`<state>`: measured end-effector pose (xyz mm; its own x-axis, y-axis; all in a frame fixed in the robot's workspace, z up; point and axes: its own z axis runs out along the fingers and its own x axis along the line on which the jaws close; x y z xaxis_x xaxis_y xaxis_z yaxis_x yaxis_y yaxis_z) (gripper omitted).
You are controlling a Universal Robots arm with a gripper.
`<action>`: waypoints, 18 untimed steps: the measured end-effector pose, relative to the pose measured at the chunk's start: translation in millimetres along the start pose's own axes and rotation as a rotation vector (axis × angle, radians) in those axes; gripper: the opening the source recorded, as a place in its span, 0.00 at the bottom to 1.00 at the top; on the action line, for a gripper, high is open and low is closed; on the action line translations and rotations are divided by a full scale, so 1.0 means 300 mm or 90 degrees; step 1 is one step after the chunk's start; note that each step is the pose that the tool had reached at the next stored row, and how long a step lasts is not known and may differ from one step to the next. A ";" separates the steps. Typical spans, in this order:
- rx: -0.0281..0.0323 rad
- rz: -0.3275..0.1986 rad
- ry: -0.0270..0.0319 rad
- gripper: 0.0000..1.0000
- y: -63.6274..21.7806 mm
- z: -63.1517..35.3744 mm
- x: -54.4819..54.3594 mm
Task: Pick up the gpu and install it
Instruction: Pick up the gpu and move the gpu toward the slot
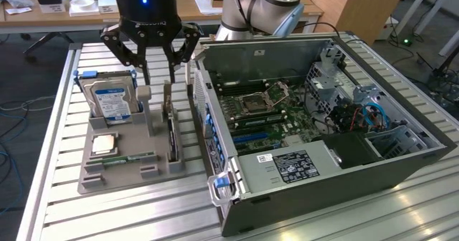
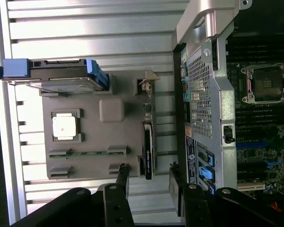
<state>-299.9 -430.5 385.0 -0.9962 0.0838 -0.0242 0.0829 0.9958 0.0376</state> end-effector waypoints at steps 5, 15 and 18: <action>0.0001 0.000 0.0001 0.47 -0.001 0.026 0.001; 0.0005 0.000 0.0001 0.47 -0.003 0.078 0.002; 0.0008 0.000 0.0000 0.47 -0.003 0.084 0.002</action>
<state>-299.8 -430.5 359.9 -0.9962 0.0837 -0.0242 0.0828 0.9959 0.0363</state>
